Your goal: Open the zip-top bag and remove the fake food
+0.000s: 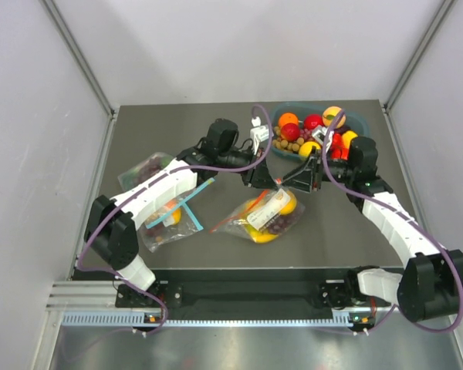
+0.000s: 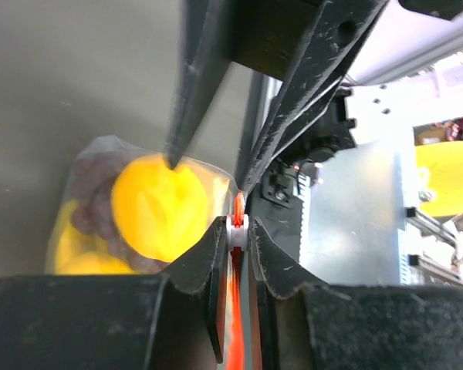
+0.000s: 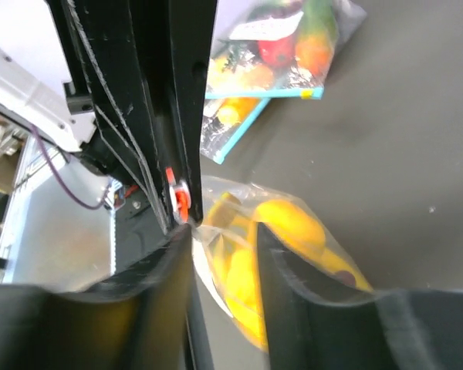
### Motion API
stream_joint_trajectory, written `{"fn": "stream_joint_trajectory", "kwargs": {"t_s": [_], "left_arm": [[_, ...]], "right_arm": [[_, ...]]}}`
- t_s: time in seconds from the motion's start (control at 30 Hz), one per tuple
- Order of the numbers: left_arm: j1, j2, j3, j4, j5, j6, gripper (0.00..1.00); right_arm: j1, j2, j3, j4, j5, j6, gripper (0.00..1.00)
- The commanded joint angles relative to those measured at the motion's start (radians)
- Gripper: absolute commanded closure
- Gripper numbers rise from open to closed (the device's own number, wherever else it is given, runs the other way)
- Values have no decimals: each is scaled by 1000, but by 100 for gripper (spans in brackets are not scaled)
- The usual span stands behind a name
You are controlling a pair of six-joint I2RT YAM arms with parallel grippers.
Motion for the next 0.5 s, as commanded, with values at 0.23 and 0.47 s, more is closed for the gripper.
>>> {"fn": "stream_joint_trajectory", "kwargs": {"t_s": [0.23,0.47], "left_arm": [[-1,17,162,-175,115,106,100],[6,25,172,-255,93,165,100]], "right_arm": [[37,51,96,64,-134,15,53],[48,33,80,31,-163,9,54]]}}
